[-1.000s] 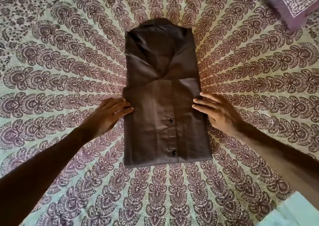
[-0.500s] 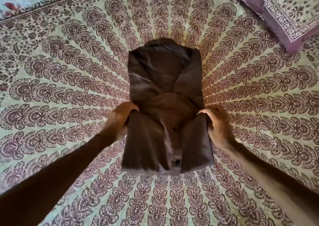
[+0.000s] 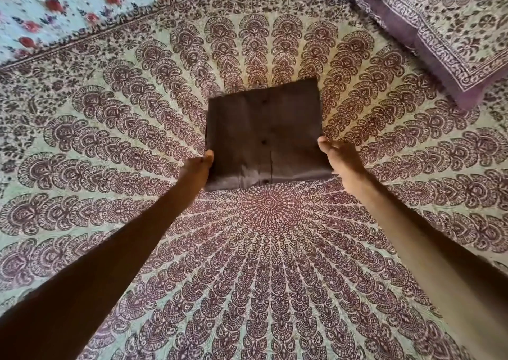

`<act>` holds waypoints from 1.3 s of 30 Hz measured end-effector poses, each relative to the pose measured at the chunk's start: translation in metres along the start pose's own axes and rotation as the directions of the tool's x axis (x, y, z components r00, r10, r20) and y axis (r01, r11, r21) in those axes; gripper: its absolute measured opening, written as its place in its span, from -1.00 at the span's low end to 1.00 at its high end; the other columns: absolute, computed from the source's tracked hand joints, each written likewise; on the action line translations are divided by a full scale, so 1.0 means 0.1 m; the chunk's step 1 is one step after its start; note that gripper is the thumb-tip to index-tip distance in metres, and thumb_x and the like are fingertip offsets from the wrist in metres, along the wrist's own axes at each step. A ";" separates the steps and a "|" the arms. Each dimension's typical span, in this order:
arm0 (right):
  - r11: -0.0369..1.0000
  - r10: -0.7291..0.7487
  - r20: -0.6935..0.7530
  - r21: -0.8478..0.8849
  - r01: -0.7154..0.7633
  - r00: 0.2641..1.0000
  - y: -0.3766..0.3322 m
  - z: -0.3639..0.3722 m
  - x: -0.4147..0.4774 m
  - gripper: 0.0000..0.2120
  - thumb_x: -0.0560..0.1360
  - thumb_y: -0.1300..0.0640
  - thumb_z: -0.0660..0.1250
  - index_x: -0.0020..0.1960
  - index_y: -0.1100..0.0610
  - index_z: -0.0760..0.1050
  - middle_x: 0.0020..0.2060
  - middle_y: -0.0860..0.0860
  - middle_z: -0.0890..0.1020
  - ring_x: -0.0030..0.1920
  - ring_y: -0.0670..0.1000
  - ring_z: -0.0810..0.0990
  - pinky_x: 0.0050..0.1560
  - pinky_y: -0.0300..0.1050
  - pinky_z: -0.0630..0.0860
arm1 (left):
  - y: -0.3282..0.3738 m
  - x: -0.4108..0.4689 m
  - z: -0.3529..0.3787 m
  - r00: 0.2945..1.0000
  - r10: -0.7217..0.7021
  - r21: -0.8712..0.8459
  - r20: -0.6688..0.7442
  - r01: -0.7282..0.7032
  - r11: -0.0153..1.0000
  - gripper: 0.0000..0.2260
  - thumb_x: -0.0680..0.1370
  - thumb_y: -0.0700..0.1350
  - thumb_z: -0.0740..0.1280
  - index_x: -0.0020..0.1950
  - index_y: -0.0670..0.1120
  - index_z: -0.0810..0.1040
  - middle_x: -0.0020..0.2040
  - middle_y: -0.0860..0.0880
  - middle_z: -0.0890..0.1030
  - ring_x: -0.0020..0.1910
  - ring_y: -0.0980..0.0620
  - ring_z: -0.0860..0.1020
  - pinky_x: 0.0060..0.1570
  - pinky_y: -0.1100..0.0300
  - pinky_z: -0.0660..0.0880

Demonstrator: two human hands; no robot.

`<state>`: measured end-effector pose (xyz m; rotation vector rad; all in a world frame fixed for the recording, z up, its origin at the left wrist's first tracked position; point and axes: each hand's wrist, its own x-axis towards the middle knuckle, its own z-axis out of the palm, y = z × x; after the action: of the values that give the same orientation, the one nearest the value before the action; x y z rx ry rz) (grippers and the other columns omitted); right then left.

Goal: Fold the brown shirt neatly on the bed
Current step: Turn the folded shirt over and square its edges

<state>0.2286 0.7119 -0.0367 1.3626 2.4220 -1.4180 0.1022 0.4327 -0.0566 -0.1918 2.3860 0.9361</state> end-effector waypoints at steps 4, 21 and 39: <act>0.986 -0.145 -0.050 -0.095 0.140 0.988 0.06 0.04 -0.03 -0.65 0.60 -0.07 0.24 -0.16 0.17 0.57 -0.35 0.03 0.52 -0.28 0.04 0.47 -0.36 -0.16 0.30 | 0.02 -0.09 0.00 0.992 0.122 0.127 -0.012 -0.120 0.985 -0.54 0.58 0.19 0.20 0.14 -0.20 0.56 -0.06 -0.12 0.57 -0.09 -0.09 0.53 -0.15 0.16 0.41; 0.846 -0.442 -0.292 -0.450 0.285 0.848 -0.06 0.29 -0.03 -0.77 0.67 0.14 0.09 0.15 0.26 0.44 -0.27 0.13 0.61 -0.32 0.07 0.57 -0.38 -0.10 0.50 | -0.09 -0.38 0.24 0.901 0.306 0.018 -0.309 -0.316 0.949 -0.73 0.66 -0.01 0.11 0.09 -0.20 0.44 -0.31 0.00 0.48 -0.38 0.03 0.48 -0.33 0.13 0.47; 0.885 -0.323 -0.369 -0.444 0.140 0.872 0.02 0.42 0.12 -0.68 0.63 0.00 0.15 0.19 0.24 0.40 0.08 0.20 0.54 -0.05 0.17 0.60 -0.22 -0.05 0.47 | 0.05 -0.30 0.33 0.901 0.152 0.281 -0.407 -0.034 0.959 -0.57 0.63 0.09 0.12 0.32 -0.23 0.33 0.14 -0.22 0.54 -0.03 -0.18 0.55 -0.20 0.08 0.37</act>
<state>0.2066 0.6901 -0.0676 1.4259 3.0256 -0.5965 0.1407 0.4558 -0.0565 -0.1931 2.9218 0.6475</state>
